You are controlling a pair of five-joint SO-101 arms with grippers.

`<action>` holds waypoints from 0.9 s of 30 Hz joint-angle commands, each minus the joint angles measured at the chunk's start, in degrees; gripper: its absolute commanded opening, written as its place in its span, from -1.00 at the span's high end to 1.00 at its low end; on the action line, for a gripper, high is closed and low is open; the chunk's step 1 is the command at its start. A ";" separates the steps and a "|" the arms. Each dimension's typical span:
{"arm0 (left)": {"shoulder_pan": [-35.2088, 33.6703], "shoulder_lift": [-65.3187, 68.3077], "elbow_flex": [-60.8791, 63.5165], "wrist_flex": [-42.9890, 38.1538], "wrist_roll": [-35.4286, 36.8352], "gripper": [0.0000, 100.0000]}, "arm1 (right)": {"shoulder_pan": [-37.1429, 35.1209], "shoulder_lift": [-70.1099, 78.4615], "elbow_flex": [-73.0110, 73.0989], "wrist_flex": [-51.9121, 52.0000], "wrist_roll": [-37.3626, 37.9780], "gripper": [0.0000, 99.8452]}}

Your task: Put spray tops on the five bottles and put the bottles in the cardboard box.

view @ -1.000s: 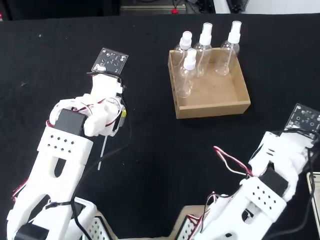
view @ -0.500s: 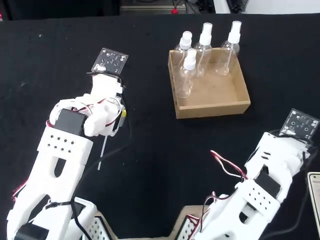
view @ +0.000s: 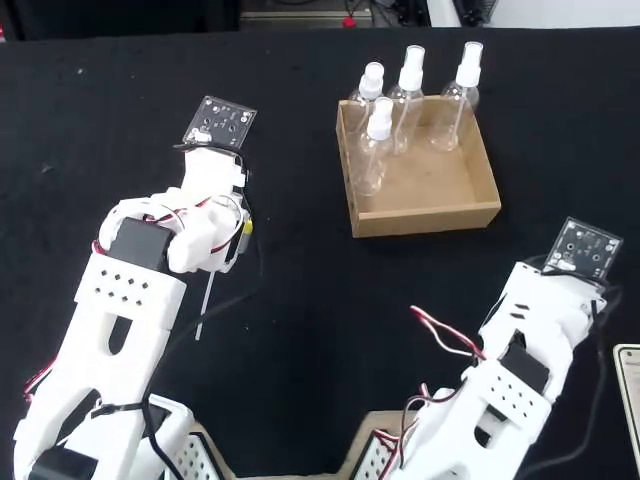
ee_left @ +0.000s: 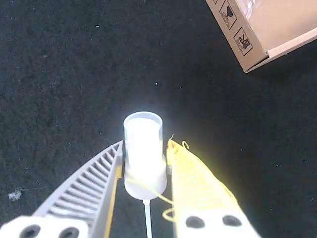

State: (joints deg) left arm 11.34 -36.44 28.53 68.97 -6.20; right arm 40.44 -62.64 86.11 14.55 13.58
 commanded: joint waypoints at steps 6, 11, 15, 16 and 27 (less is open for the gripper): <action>0.13 -1.32 -0.40 -0.70 0.53 0.84 | -0.44 -0.66 2.42 -5.45 0.00 0.38; 0.13 -1.32 -0.40 -0.70 0.53 0.84 | -0.26 -0.66 2.51 -5.45 0.00 0.38; 0.13 -1.32 -0.40 -0.53 0.53 0.84 | -0.26 -0.75 4.35 -6.07 0.09 0.38; 0.13 -1.32 -0.40 0.00 0.53 0.84 | -0.26 -0.75 4.97 -6.86 0.00 0.38; 0.13 -1.32 -0.48 0.44 0.44 0.84 | -0.18 -1.10 6.37 -10.64 -0.35 0.38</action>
State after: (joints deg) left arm 11.34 -36.44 28.53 68.97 -6.20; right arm 40.44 -62.64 93.23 5.76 13.58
